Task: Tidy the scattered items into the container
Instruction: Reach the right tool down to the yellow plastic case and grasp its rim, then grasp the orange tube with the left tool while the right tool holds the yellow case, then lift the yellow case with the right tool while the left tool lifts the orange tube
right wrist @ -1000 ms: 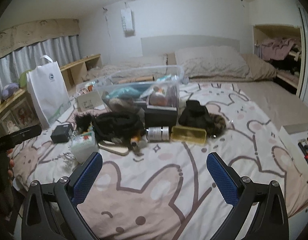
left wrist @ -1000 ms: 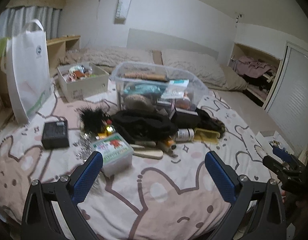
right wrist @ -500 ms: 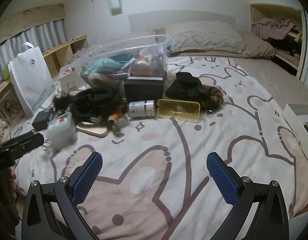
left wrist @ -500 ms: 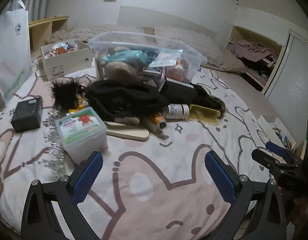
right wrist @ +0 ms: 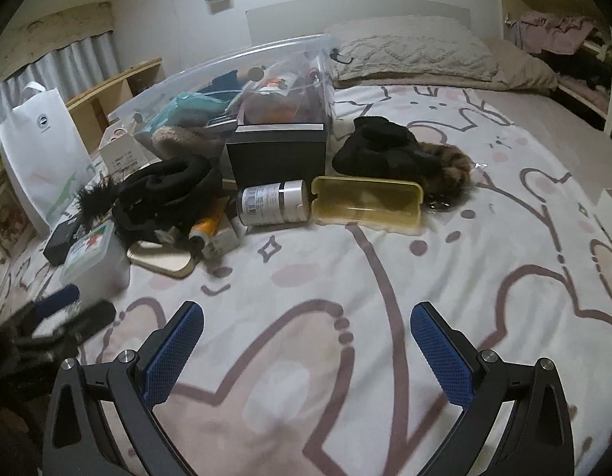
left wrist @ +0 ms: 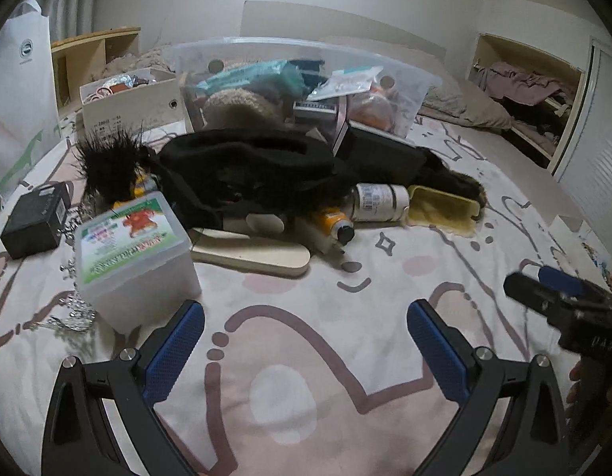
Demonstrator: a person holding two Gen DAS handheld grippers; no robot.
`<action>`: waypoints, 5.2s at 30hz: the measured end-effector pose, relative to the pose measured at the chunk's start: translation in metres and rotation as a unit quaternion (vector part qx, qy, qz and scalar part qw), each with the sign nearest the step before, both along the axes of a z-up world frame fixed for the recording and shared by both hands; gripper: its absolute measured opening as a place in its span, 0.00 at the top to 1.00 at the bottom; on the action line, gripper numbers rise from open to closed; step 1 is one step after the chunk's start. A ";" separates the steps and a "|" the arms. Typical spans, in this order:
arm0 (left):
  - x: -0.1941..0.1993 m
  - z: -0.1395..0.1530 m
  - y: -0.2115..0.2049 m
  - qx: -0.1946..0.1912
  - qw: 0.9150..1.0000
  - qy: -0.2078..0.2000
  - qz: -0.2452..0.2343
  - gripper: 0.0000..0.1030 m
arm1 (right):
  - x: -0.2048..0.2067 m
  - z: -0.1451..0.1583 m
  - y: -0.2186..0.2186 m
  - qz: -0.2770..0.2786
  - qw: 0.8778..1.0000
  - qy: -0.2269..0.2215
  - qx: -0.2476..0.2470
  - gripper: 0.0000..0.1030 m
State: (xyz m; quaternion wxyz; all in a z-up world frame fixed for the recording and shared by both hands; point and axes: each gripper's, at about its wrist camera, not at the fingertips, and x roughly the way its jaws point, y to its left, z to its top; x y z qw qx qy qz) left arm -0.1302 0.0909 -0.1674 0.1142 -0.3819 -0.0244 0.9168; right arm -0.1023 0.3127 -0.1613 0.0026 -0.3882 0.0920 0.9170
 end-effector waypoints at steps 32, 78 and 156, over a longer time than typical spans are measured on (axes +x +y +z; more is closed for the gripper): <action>-0.072 -0.028 0.031 0.068 0.996 -0.051 -0.024 0.17 | -0.127 -0.073 0.094 -0.073 0.995 -0.050 0.055 0.72; 0.011 -0.024 -0.017 0.088 0.992 -0.077 -0.053 0.84 | -0.069 -0.071 0.064 -0.060 0.998 -0.014 0.010 0.93; 0.040 -0.073 -0.061 0.061 0.995 -0.066 -0.049 0.72 | -0.026 -0.066 -0.081 0.291 0.912 -0.066 0.282 0.00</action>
